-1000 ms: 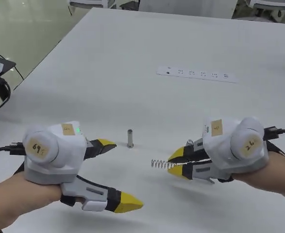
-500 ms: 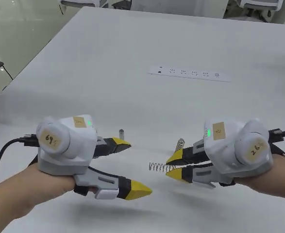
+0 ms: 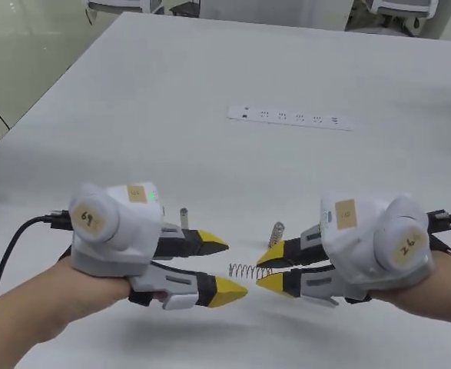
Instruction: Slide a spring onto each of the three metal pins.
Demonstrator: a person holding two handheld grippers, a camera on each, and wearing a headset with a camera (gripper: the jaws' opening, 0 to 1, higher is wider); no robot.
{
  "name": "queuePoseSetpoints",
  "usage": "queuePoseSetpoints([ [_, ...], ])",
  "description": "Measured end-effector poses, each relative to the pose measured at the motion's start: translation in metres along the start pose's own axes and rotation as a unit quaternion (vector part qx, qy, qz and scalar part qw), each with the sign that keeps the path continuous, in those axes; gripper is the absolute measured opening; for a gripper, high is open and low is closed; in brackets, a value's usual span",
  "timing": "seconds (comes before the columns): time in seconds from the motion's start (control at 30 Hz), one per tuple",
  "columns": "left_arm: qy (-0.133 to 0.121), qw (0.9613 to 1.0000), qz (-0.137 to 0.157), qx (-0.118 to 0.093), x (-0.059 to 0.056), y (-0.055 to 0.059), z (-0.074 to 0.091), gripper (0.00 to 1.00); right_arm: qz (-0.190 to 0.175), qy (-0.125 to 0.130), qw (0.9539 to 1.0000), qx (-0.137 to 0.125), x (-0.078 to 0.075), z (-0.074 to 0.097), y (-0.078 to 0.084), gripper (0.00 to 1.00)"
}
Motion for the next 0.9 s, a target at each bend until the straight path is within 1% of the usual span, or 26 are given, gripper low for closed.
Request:
queuePoseSetpoints([
  [0.17, 0.008, 0.9999, -0.010, -0.002, -0.001, -0.002, -0.001, 0.20, 0.001, -0.001, 1.0000, 0.000, 0.001, 0.001, -0.001, 0.08],
  [0.33, 0.019, 0.9997, -0.013, -0.003, -0.002, -0.003, -0.005, 0.14, 0.000, -0.002, 1.0000, -0.003, 0.002, 0.003, -0.001, 0.08],
  [0.4, 0.022, 0.9995, -0.023, -0.001, -0.004, -0.002, -0.007, 0.09, 0.002, -0.003, 1.0000, -0.003, 0.003, 0.003, -0.002, 0.08],
  [0.43, 0.031, 0.9990, -0.031, -0.002, -0.006, -0.003, -0.008, 0.05, 0.003, 0.000, 1.0000, -0.001, 0.002, 0.003, -0.001, 0.08],
  [0.47, 0.030, 0.9992, -0.026, -0.001, -0.007, -0.002, -0.008, 0.05, 0.005, -0.001, 1.0000, 0.002, 0.002, 0.003, -0.001, 0.08],
  [0.53, 0.030, 0.9989, -0.035, 0.002, -0.007, -0.001, -0.009, 0.03, 0.008, -0.001, 1.0000, 0.005, 0.003, 0.003, 0.001, 0.08],
  [0.6, 0.033, 0.9987, -0.038, 0.001, -0.008, -0.001, -0.010, 0.03, 0.007, -0.002, 1.0000, 0.005, 0.004, 0.003, 0.002, 0.08],
  [0.77, 0.039, 0.9978, -0.054, 0.005, -0.010, -0.001, -0.012, 0.02, 0.003, -0.003, 1.0000, 0.005, 0.006, 0.003, 0.005, 0.08],
  [0.9, 0.041, 0.9975, -0.057, 0.005, -0.011, -0.001, -0.012, 0.02, -0.001, -0.003, 1.0000, 0.005, 0.006, 0.003, 0.006, 0.08],
])
Point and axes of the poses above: the centre of the closed fingertips' face, and the gripper's own axes: z roughly backward along the fingers, x roughly to its left, y roughly out of its underside, the point moved 7 cm from there along z, roughly backward along the fingers, and after that the axes turned 9 degrees about x, right-handed, at the moved point
